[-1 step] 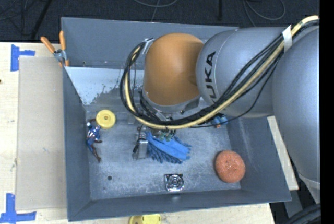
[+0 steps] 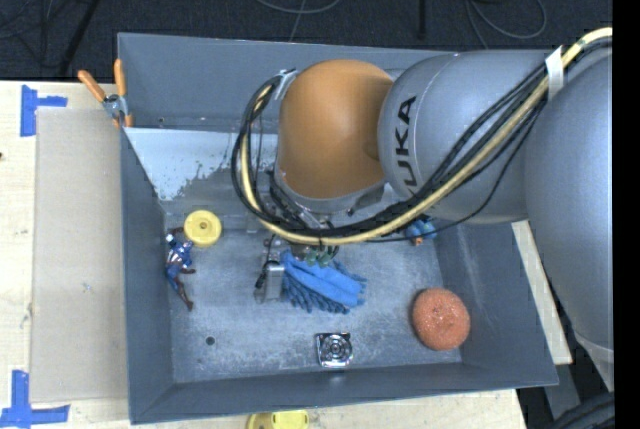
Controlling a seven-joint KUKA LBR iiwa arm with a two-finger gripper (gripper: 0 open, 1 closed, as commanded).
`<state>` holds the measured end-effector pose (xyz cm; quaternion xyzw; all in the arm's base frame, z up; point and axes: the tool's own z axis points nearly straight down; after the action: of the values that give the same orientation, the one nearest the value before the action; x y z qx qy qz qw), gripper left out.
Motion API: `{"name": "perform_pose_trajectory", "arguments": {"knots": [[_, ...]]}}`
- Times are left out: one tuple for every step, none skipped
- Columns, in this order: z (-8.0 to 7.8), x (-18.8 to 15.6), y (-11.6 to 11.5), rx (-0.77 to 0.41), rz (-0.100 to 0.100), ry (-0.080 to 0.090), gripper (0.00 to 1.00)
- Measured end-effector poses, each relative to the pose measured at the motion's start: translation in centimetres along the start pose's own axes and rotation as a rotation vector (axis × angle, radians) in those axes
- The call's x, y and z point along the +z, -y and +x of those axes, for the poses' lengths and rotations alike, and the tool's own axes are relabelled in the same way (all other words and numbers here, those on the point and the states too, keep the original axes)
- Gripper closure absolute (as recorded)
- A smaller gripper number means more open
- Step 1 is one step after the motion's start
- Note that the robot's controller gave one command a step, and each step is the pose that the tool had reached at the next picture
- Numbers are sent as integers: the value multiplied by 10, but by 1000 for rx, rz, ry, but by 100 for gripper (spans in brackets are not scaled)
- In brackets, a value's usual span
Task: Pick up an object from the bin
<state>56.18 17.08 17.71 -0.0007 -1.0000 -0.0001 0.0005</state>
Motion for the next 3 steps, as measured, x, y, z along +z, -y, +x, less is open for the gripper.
{"name": "perform_pose_trajectory", "arguments": {"knots": [[-15,57,68,-19,0,3,0],[5,59,105,-38,2,-5,0],[-10,62,104,119,0,2,0]]}}
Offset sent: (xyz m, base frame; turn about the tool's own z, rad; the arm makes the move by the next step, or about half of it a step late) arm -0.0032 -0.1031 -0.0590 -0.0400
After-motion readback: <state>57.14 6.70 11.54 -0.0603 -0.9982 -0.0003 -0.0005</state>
